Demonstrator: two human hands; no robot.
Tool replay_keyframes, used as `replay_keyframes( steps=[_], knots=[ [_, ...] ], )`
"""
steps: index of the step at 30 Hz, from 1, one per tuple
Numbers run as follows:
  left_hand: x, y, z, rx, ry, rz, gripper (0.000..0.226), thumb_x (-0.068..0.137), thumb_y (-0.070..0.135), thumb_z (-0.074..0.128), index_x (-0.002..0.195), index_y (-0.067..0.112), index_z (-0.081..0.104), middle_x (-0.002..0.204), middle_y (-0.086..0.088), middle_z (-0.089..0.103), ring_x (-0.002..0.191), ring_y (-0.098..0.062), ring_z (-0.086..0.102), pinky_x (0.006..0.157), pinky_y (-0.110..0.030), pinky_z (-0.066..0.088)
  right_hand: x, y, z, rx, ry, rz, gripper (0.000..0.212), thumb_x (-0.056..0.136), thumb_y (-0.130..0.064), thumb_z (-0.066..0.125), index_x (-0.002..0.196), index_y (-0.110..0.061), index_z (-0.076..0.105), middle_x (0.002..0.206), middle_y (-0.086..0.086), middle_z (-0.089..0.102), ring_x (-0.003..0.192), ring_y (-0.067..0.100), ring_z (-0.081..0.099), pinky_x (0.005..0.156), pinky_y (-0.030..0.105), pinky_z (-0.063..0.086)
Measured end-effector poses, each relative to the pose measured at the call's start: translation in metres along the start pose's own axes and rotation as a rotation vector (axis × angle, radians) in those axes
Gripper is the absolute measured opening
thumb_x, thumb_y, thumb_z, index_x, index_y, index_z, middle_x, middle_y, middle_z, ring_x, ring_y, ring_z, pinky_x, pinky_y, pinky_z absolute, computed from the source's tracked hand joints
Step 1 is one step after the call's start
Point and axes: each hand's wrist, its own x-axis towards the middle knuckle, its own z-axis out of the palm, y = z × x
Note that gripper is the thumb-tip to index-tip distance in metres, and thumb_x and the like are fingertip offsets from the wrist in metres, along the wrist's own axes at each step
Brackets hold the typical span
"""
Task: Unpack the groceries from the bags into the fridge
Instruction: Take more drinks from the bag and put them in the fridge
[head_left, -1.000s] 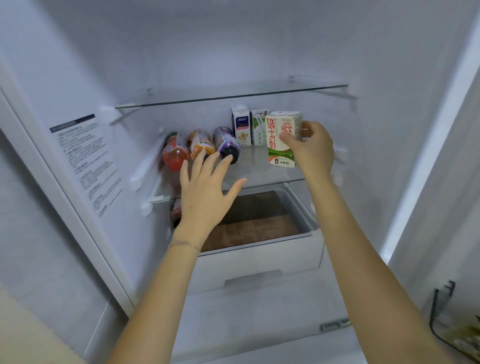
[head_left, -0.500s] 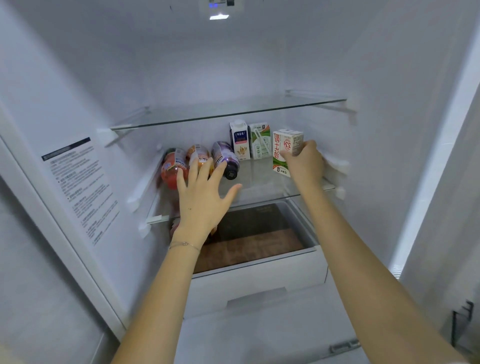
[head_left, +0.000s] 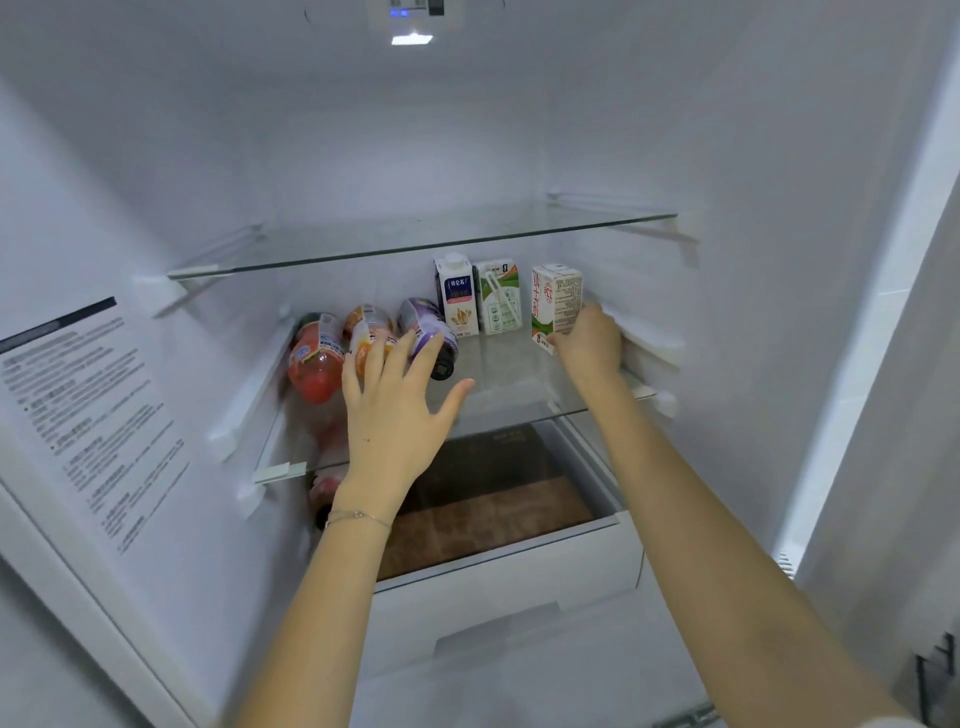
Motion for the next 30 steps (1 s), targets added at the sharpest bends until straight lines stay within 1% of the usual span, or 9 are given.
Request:
replay_keyframes(
  steps=[3, 9, 13, 16, 19, 22, 27, 28, 30],
  knots=[
    [0.005, -0.002, 0.003, -0.008, 0.004, -0.006, 0.075, 0.087, 0.07, 0.017, 0.144, 0.028, 0.043, 0.15, -0.003, 0.042, 0.145, -0.026, 0.024, 0.118, -0.05, 0.012, 0.016, -0.002, 0.006, -0.017, -0.021, -0.02, 0.036, 0.082, -0.019, 0.072, 0.111, -0.002, 0.062, 0.116, 0.017, 0.066, 0.105, 0.033, 0.064, 0.073, 0.03, 0.049],
    [0.012, -0.003, 0.01, -0.02, 0.003, -0.009, 0.075, 0.087, 0.07, 0.018, 0.142, 0.027, 0.045, 0.148, -0.003, 0.045, 0.144, -0.027, 0.027, 0.118, -0.049, 0.012, 0.034, -0.007, 0.018, -0.021, -0.077, -0.031, 0.036, 0.081, -0.027, 0.073, 0.106, -0.002, 0.066, 0.109, 0.017, 0.068, 0.1, 0.033, 0.064, 0.069, 0.029, 0.045],
    [0.014, -0.006, 0.017, -0.016, 0.011, -0.019, 0.072, 0.088, 0.069, 0.021, 0.142, 0.028, 0.045, 0.146, -0.001, 0.046, 0.143, -0.025, 0.028, 0.118, -0.047, 0.011, 0.04, -0.01, 0.026, 0.076, -0.075, -0.01, 0.021, 0.08, -0.024, 0.068, 0.09, -0.006, 0.069, 0.096, 0.013, 0.07, 0.09, 0.03, 0.066, 0.062, 0.025, 0.041],
    [0.012, -0.006, 0.02, -0.02, 0.026, -0.018, 0.07, 0.09, 0.068, 0.022, 0.142, 0.028, 0.046, 0.144, -0.001, 0.048, 0.142, -0.025, 0.029, 0.118, -0.048, 0.014, 0.041, -0.011, 0.03, 0.192, -0.072, 0.023, 0.017, 0.08, -0.02, 0.067, 0.093, -0.009, 0.07, 0.097, 0.01, 0.071, 0.089, 0.028, 0.066, 0.065, 0.024, 0.044],
    [0.011, -0.005, 0.02, -0.026, 0.033, -0.03, 0.069, 0.09, 0.068, 0.023, 0.142, 0.028, 0.046, 0.144, -0.002, 0.049, 0.142, -0.025, 0.031, 0.118, -0.049, 0.015, 0.045, -0.011, 0.034, 0.223, -0.073, 0.05, 0.015, 0.081, -0.019, 0.065, 0.09, -0.008, 0.07, 0.094, 0.011, 0.071, 0.087, 0.028, 0.065, 0.065, 0.025, 0.045],
    [0.011, -0.005, 0.02, -0.019, 0.03, -0.034, 0.069, 0.09, 0.068, 0.023, 0.142, 0.028, 0.046, 0.144, -0.002, 0.049, 0.141, -0.025, 0.031, 0.118, -0.05, 0.016, 0.05, -0.013, 0.037, 0.219, -0.081, 0.059, 0.012, 0.083, -0.019, 0.063, 0.086, -0.008, 0.069, 0.091, 0.01, 0.071, 0.079, 0.024, 0.063, 0.062, 0.024, 0.044],
    [0.011, -0.005, 0.02, -0.025, 0.026, -0.052, 0.07, 0.09, 0.068, 0.023, 0.143, 0.028, 0.044, 0.145, -0.002, 0.048, 0.142, -0.025, 0.031, 0.118, -0.052, 0.018, 0.055, -0.015, 0.043, 0.184, -0.088, 0.046, 0.009, 0.085, -0.02, 0.062, 0.079, -0.013, 0.063, 0.09, 0.009, 0.07, 0.073, 0.022, 0.058, 0.049, 0.02, 0.033],
    [0.011, -0.005, 0.02, -0.025, 0.025, -0.053, 0.07, 0.09, 0.068, 0.023, 0.143, 0.028, 0.044, 0.145, -0.003, 0.048, 0.142, -0.026, 0.031, 0.118, -0.052, 0.018, 0.055, -0.014, 0.044, 0.18, -0.09, 0.041, 0.009, 0.085, -0.02, 0.062, 0.08, -0.013, 0.064, 0.09, 0.008, 0.07, 0.075, 0.023, 0.059, 0.051, 0.02, 0.035],
    [0.011, -0.005, 0.02, -0.022, 0.024, -0.055, 0.07, 0.089, 0.068, 0.023, 0.142, 0.028, 0.045, 0.145, -0.003, 0.048, 0.142, -0.026, 0.031, 0.118, -0.052, 0.017, 0.056, -0.014, 0.044, 0.168, -0.091, 0.039, 0.01, 0.085, -0.023, 0.064, 0.085, -0.013, 0.066, 0.091, 0.007, 0.069, 0.079, 0.023, 0.061, 0.06, 0.023, 0.039]
  ],
)
